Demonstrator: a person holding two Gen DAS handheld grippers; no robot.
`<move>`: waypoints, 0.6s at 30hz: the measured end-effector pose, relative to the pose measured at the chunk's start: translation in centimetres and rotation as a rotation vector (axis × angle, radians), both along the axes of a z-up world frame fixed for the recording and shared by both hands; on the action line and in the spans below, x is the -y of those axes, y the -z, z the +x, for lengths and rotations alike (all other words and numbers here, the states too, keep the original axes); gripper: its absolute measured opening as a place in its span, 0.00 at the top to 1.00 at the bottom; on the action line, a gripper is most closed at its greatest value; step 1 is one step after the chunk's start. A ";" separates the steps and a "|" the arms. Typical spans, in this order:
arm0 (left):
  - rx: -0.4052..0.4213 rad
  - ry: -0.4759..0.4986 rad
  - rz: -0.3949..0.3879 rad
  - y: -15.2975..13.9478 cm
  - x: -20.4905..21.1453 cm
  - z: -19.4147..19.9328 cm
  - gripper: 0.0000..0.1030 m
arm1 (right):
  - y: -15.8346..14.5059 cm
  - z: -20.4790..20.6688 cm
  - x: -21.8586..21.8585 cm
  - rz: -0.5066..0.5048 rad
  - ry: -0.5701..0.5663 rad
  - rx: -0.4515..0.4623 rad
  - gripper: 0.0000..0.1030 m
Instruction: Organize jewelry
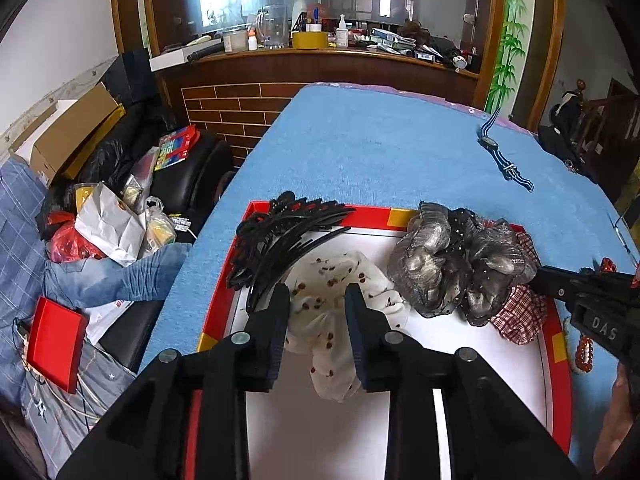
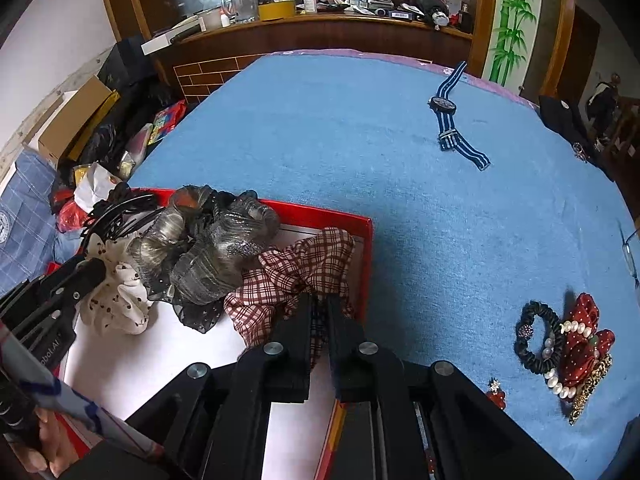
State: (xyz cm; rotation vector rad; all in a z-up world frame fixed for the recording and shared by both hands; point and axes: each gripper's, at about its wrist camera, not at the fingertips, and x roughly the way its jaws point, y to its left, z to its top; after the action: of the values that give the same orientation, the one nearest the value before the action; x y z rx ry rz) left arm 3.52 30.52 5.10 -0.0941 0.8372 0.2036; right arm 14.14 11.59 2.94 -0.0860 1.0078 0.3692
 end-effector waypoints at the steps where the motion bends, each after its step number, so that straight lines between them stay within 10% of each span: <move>1: 0.002 0.002 -0.001 -0.1 0.0 0.0 0.74 | -0.2 -0.1 0.1 0.008 0.002 0.002 0.90; 18: 0.076 0.086 0.016 -4.0 5.0 -2.6 0.70 | -3.3 -4.2 5.3 0.104 0.064 0.029 0.85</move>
State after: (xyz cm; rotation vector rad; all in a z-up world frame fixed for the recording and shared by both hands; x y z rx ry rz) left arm 0.87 25.49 9.11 -0.0506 0.7624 0.1246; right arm 9.92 6.32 6.28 0.0345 0.9588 0.3607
